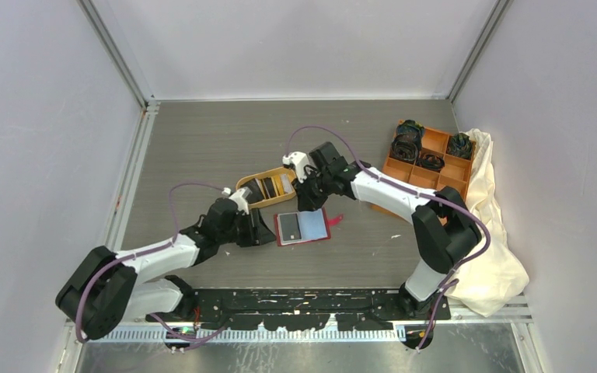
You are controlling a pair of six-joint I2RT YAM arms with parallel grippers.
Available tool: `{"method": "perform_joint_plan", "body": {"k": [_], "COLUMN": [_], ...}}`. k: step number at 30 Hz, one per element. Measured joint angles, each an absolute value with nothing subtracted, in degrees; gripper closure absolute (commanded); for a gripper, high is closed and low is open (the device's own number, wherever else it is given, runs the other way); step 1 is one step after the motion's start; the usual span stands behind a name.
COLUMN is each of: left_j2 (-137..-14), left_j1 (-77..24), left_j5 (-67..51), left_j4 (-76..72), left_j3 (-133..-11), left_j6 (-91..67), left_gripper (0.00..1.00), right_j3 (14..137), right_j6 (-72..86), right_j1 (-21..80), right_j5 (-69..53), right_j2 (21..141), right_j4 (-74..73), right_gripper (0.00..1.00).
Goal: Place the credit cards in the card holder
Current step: Insert the credit card into the card holder, then close the card holder at the center of the board.
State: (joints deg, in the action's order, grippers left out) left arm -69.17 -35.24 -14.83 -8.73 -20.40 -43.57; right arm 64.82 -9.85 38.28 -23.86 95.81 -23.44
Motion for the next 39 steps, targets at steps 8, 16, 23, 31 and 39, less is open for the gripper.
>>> {"method": "perform_joint_plan", "body": {"k": [8, 16, 23, 31, 39], "left_j2": [-64.7, -70.5, -79.6, -84.7, -87.1], "left_j1": [-35.2, -35.2, -35.2, -35.1, -34.9], "left_j5": [-14.2, -14.6, -16.4, -17.6, -19.1], "left_j4": [-11.8, -21.8, -34.0, -39.3, -43.7], "left_j3": [-15.9, -14.5, -15.0, -16.3, -15.4], "left_j6": [-48.2, -54.4, -58.5, -59.7, -61.3], "left_gripper": [0.40, 0.41, 0.42, 0.50, 0.57], "right_j3": [65.4, 67.5, 69.2, 70.6, 70.8], "right_j6": [-7.9, -7.3, -7.4, -7.5, -7.6], "right_j1": [38.2, 38.2, 38.2, 38.0, 37.8], "right_j5": [-27.8, -27.8, -27.8, -28.1, -28.1], "right_j2": [101.3, 107.7, 109.0, 110.1, 110.1], "right_j4": [-23.4, -27.7, -29.6, -31.9, -32.9], "right_gripper": [0.83, 0.85, 0.85, 0.85, 0.85]}}
